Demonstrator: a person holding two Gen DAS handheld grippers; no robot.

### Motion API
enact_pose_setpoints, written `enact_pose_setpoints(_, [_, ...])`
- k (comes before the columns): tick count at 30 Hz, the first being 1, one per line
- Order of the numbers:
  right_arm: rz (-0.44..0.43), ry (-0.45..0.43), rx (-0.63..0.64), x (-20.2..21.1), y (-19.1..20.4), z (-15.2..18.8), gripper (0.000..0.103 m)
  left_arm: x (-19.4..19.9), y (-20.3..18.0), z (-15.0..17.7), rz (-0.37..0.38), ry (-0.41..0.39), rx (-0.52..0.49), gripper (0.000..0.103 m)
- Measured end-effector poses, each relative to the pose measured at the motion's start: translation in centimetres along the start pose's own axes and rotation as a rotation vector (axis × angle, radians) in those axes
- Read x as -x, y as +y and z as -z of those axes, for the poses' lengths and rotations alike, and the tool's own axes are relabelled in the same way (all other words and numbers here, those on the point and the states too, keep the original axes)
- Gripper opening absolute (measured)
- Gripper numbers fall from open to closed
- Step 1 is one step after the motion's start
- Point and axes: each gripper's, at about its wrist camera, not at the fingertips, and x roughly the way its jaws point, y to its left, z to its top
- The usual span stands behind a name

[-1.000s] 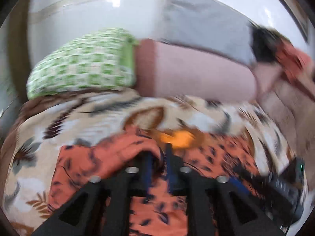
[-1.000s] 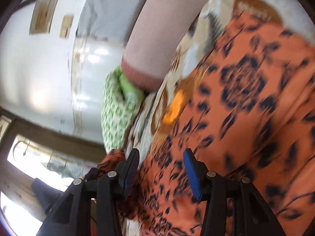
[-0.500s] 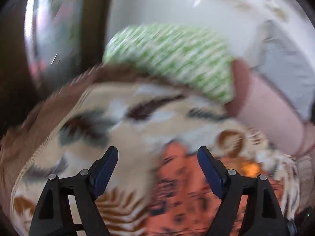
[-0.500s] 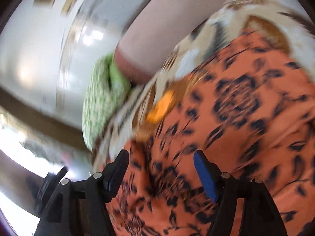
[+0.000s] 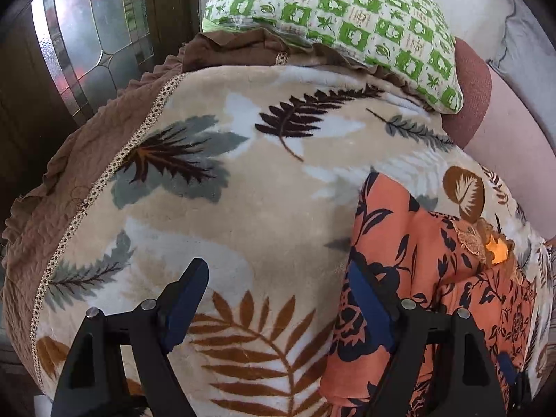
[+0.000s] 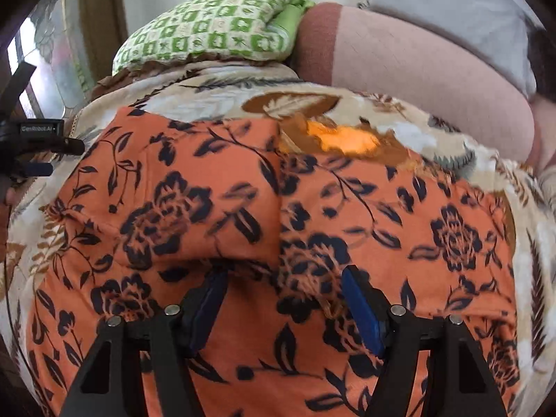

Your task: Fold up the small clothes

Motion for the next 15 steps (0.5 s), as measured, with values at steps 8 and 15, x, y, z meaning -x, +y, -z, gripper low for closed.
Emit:
enact_pose_setpoints(8, [0.029,-0.102,-0.123,0.4,-1.7,-5.2,0.069,0.0,0.1,-0.4,0.027,0.007,0.011,0.083])
enact_pose_setpoints(15, [-0.054,-0.060,-0.138,0.8,-3.0,-4.1,0.071,-0.2,-0.1,-0.3,0.033,0.014,0.012,0.083])
